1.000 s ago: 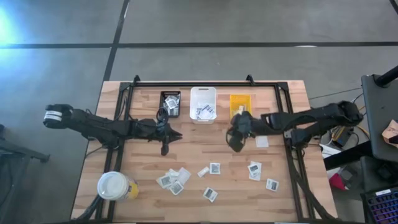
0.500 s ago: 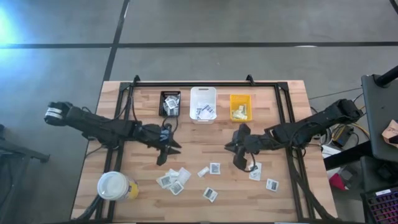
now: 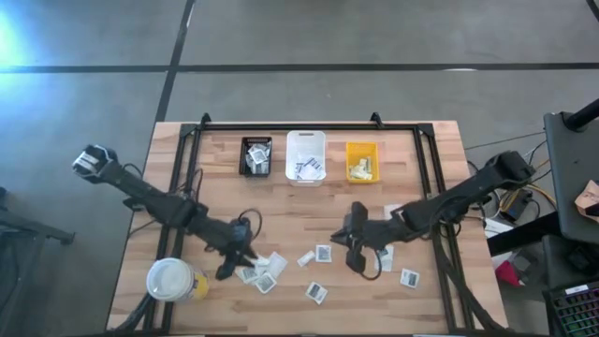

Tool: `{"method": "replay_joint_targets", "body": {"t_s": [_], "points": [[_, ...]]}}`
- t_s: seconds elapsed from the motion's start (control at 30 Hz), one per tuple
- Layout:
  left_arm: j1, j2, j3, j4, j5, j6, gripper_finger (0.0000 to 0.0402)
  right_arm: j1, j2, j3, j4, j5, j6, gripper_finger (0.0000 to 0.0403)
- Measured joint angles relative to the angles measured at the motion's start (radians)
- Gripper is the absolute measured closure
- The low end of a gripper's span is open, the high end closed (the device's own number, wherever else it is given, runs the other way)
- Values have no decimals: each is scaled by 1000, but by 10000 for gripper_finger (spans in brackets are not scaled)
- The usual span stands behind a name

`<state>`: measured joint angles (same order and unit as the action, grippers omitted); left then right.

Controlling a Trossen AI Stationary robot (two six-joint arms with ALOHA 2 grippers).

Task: Pick & Place First Aid Supplies
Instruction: Put the towelette pack into the black basket

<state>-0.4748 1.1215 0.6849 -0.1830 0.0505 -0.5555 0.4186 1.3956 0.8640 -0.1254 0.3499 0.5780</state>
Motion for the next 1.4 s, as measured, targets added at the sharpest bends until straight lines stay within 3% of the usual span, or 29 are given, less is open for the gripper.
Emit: {"method": "replay_joint_targets", "body": {"t_s": [0.3, 0.63, 1.07, 1.4], "points": [[-144, 106, 2, 2, -4, -149, 287, 11, 157, 102, 5, -15, 1, 360], [-178, 209, 5, 3, -6, -177, 288, 19, 305, 281, -71, -38, -62, 360], [-185, 317, -1, -24, -41, -169, 396, 20, 423, 372, -106, -39, -84, 360], [-181, 419, 1, -35, -56, -154, 400, 20, 423, 369, -103, -36, -115, 360]]}}
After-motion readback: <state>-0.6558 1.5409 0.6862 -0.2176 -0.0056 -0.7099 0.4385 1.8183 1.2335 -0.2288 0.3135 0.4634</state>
